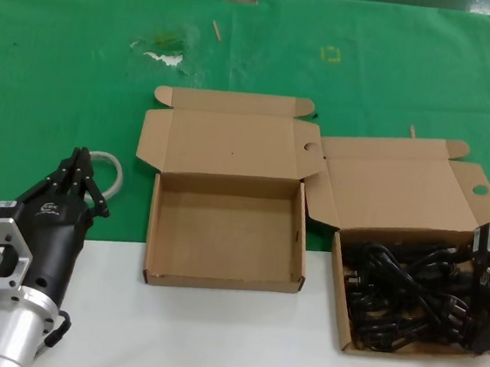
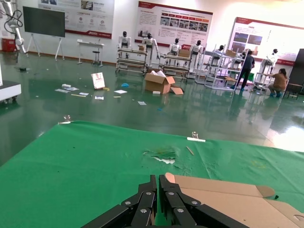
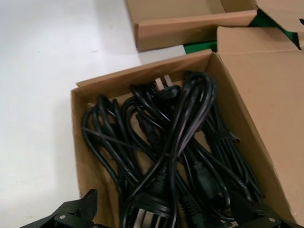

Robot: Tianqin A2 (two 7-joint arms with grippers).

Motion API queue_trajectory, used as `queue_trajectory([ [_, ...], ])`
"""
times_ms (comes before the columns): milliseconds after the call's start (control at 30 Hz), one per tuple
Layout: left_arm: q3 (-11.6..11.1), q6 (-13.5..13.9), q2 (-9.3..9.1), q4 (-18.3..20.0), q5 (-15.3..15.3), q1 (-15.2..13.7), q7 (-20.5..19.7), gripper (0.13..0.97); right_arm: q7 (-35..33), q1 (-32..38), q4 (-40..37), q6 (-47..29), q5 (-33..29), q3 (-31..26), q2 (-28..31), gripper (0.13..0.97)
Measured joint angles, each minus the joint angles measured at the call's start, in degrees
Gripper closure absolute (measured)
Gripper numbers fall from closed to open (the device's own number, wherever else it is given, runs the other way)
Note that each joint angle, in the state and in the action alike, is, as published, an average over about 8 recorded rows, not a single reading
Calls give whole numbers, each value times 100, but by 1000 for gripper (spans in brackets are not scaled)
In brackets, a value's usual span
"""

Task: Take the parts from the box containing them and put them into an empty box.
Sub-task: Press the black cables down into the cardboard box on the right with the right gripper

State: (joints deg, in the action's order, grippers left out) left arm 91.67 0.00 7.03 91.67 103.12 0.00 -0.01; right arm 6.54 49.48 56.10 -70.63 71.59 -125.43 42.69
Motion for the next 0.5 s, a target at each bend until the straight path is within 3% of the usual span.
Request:
queue_trajectory([
  [500,0,0,0,0,0,0,0,941,-108,-25,-219,120,-98,94,-155,160],
])
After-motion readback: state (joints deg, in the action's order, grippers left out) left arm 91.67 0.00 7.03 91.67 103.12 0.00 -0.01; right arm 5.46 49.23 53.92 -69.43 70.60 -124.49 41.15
